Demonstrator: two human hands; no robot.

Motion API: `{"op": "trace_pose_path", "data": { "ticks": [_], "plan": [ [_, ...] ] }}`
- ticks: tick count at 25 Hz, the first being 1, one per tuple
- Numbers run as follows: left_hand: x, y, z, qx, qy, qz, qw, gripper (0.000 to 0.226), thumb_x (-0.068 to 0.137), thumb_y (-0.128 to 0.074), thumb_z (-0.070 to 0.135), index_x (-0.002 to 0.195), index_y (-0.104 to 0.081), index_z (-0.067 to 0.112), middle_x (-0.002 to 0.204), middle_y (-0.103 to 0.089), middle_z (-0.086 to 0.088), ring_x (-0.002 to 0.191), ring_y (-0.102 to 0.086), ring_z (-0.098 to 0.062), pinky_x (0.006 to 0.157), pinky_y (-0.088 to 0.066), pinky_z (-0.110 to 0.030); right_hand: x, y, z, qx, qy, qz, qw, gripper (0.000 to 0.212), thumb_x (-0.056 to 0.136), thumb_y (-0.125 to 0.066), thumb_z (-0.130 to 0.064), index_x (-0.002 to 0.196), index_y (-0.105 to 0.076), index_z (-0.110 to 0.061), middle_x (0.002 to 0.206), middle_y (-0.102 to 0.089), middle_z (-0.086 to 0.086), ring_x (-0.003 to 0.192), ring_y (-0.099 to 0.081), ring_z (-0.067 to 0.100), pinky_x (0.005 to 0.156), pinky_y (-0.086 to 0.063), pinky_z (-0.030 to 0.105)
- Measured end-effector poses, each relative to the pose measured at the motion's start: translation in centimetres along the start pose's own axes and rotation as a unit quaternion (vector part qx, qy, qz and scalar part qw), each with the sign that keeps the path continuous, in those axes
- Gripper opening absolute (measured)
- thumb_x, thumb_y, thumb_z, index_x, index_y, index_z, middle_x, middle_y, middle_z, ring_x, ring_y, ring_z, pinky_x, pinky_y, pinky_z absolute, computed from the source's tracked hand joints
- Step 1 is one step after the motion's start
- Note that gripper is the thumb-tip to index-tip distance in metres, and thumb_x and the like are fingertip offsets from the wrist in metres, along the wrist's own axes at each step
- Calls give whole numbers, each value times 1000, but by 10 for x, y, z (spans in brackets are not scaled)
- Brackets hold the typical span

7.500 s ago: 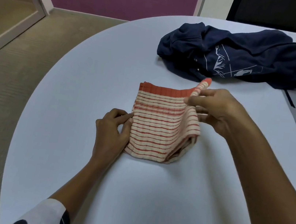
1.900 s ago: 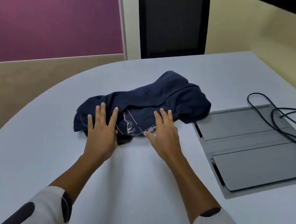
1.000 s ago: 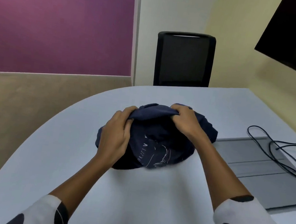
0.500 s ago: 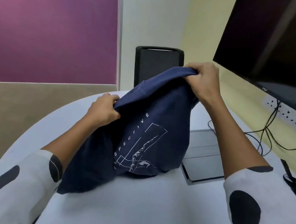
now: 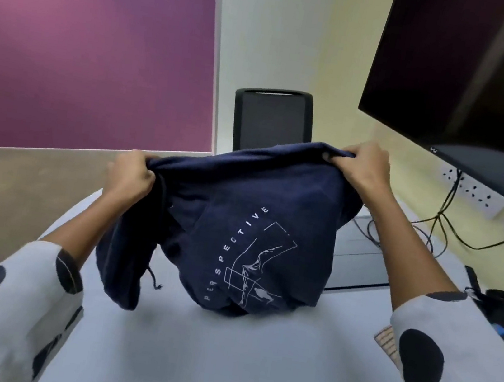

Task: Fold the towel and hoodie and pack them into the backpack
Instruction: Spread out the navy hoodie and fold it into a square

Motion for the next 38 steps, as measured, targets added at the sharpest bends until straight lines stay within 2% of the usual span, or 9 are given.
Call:
{"op": "trace_pose_path", "data": {
  "ticks": [5, 10, 12, 16, 18, 22, 26, 32, 38],
  "plan": [
    [0, 4, 21, -76, -36, 26, 996, 47, 71, -38, -10, 100, -72, 5, 105, -69, -19, 106, -57, -39, 91, -43, -37, -45, -42, 19, 84, 16, -163, 983, 24, 79, -64, -3, 92, -75, -20, 92, -71, 7, 89, -63, 18, 73, -48, 22],
    [-8, -14, -23, -110, -9, -33, 993, 40, 66, -38, -4, 82, -70, 13, 85, -67, -22, 86, -61, -43, 67, -45, -38, -86, -91, 26, 82, 50, -267, 959, 57, 69, -74, -53, 81, -68, 1, 70, -66, 8, 64, -61, 21, 62, -41, 33],
    [-32, -39, -58, -43, 37, -67, 996, 36, 70, -44, -5, 85, -69, 15, 91, -64, -17, 90, -59, -42, 65, -41, -34, -96, -102, 29, 114, 46, -270, 955, 35, 80, -69, -47, 89, -75, -13, 84, -74, 3, 81, -70, 19, 73, -50, 33],
    [-87, -92, -94, 174, 51, -321, 930, 53, 74, -73, 26, 125, -56, 27, 126, -52, -6, 115, -49, -31, 91, -42, -42, -109, -113, 19, 91, 13, -284, 954, 17, 82, -73, -30, 66, -74, -26, 64, -69, -4, 64, -62, 7, 63, -45, 22],
    [-95, -95, -61, 76, -34, -413, 907, 93, 60, -82, 52, 140, -38, 33, 142, -42, 3, 128, -42, -22, 104, -35, -42, -108, -121, 1, 71, 29, -292, 953, 16, 80, -75, -29, 73, -75, -15, 71, -70, 8, 66, -61, 11, 64, -47, 26],
    [-101, -66, 51, -275, -130, -380, 873, 71, 61, -85, 45, 124, -55, 33, 110, -66, 12, 104, -61, -7, 86, -45, -21, -116, -136, -49, 75, 104, -335, 934, 8, 77, -75, -18, 71, -70, -18, 56, -62, -14, 56, -55, -1, 55, -42, 13],
    [-91, -56, 71, -181, -141, -334, 914, 26, 65, -83, 41, 73, -68, 22, 61, -58, 7, 60, -53, -9, 56, -37, -23, -114, -132, -49, 150, 96, -318, 931, 19, 79, -76, -27, 78, -58, -19, 63, -55, -8, 60, -49, 7, 60, -40, 18],
    [-70, -18, 31, -178, -121, -183, 959, 5, 84, -68, 26, 84, -72, 23, 81, -69, 4, 83, -62, -17, 75, -50, -33, -130, -157, 36, -11, 60, -428, 902, 28, 68, -83, -18, 89, -67, -28, 87, -70, -8, 85, -66, 11, 73, -50, 19],
    [-77, -25, -36, -58, -32, -158, 985, 14, 95, -51, 32, 98, -54, 18, 94, -65, -9, 87, -57, -31, 71, -41, -37, -74, -130, 46, -236, 35, -101, 966, 16, 93, -56, -18, 94, -71, -11, 99, -63, 13, 87, -62, 33, 64, -39, 27]
  ]
}}
Point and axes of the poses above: each hand's wrist, its own x-axis towards the middle knuckle, its own y-axis out of the back of the hand, z = x × y, the point moved 5 cm from there along x, towards the middle knuckle
